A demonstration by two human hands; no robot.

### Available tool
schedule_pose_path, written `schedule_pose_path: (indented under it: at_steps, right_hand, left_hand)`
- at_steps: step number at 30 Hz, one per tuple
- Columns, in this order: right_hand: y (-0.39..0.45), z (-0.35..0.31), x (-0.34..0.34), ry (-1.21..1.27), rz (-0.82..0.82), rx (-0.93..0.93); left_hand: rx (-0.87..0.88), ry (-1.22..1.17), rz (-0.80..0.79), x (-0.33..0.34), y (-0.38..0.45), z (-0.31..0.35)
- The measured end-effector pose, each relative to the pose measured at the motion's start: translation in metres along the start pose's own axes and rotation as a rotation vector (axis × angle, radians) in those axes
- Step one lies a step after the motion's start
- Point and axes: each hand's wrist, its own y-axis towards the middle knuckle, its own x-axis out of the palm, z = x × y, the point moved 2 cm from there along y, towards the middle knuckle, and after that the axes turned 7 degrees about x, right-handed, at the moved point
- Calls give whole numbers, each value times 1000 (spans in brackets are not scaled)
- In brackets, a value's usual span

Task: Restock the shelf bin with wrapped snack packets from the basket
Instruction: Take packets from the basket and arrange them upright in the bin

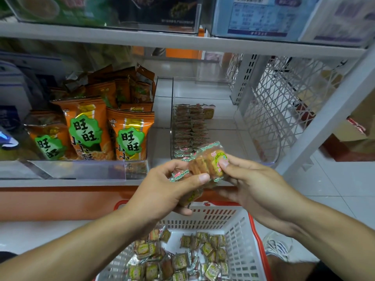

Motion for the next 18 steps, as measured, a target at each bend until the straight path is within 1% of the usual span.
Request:
schedule_pose_path:
  at_steps: [2, 4, 7, 10, 12, 15, 18]
  right_hand:
    - [2, 2, 2, 135, -15, 12]
    - [3, 0, 2, 190, -57, 12]
    - [3, -5, 1, 161, -152, 14]
    - [3, -11, -2, 121, -191, 5]
    - [3, -15, -5, 133, -193, -30]
    - [3, -23, -8, 232, -176, -74]
    - [2, -26, -8, 136, -156, -54]
  left_hand:
    - [12, -7, 23, 0, 0, 0]
    - [24, -15, 48, 0, 0, 0]
    - [43, -24, 69, -1, -1, 3]
    - [63, -31, 62, -3, -1, 5]
    - [71, -37, 56, -3, 1, 6]
    - [84, -67, 48, -6, 5, 8]
    - [112, -52, 17, -8, 6, 9]
